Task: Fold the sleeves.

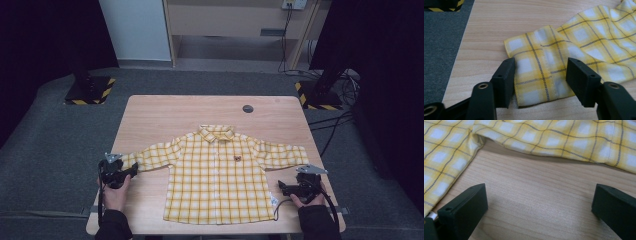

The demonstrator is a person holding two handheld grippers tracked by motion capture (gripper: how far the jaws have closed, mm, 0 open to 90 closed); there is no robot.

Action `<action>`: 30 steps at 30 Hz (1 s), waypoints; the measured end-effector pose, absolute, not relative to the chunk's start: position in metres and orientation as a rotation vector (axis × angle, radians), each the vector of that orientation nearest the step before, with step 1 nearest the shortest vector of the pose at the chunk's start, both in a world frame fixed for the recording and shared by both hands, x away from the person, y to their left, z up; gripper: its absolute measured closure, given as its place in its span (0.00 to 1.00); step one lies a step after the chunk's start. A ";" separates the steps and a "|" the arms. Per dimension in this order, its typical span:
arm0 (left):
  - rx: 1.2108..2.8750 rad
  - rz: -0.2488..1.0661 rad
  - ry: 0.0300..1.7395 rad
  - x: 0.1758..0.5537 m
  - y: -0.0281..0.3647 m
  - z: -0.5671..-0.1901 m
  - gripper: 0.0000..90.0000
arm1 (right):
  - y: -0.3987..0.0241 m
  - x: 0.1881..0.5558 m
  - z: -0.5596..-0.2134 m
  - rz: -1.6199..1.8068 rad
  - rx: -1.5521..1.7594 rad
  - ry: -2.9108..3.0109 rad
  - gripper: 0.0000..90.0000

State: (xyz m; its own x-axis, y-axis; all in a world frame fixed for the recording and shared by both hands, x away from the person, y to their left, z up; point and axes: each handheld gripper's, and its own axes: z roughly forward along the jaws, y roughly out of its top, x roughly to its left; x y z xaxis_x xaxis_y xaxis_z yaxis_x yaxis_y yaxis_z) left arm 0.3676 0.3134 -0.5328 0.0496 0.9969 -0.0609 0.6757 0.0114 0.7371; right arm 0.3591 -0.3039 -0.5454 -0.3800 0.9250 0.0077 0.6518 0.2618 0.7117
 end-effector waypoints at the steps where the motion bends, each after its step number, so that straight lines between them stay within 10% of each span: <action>1: 1.727 0.683 1.689 0.368 0.313 -0.533 0.48 | -0.304 0.359 -0.545 0.895 1.430 2.127 0.00; 30: 1.614 0.598 1.673 0.362 0.324 -0.534 0.89 | -0.304 0.359 -0.545 0.896 1.428 2.126 0.00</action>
